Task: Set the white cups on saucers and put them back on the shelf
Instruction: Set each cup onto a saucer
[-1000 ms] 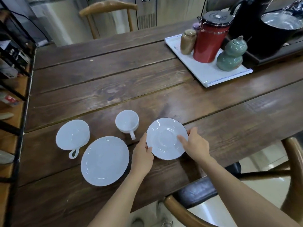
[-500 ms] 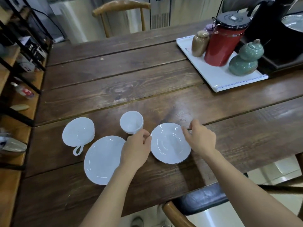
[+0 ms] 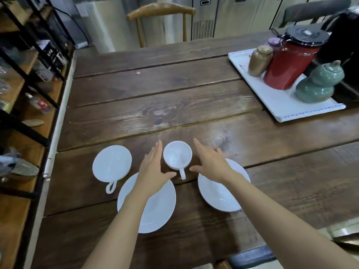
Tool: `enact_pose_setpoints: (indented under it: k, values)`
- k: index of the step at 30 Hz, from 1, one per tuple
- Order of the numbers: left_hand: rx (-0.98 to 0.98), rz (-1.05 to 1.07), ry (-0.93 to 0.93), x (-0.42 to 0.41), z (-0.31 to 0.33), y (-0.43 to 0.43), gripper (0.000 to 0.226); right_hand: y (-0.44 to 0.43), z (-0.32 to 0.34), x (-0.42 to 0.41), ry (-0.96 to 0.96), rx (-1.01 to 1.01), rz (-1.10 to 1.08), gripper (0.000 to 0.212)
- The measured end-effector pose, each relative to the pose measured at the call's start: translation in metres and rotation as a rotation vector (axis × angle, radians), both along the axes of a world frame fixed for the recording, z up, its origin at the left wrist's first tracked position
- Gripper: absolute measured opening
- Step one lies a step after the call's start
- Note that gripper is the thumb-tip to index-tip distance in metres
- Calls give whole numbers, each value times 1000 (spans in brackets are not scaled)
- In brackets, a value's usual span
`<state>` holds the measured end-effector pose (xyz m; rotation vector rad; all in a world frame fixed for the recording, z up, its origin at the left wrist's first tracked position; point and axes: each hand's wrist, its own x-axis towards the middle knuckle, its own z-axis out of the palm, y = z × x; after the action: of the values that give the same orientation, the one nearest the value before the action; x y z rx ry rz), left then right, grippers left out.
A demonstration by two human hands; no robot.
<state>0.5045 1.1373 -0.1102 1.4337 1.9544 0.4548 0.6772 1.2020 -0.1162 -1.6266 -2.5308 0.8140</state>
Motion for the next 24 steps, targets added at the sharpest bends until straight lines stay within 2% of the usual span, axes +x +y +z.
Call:
enact_pose_setpoints:
  k: [4,10,17,24]
  values:
    - [-66,-29,-91,-7,-18,6,97,-2,-12,-7,68,-61,1,87]
    - [72,59,-286,-6,-21,9,69,0,-23,-12,197,-3,-34,65]
    - [106,-19,-215,7,-9,6,71,-7,-6,19,285,-34,-79,62]
    - [84,-180,-146,57,6,5,76,-29,14,78,284,15,-177,64]
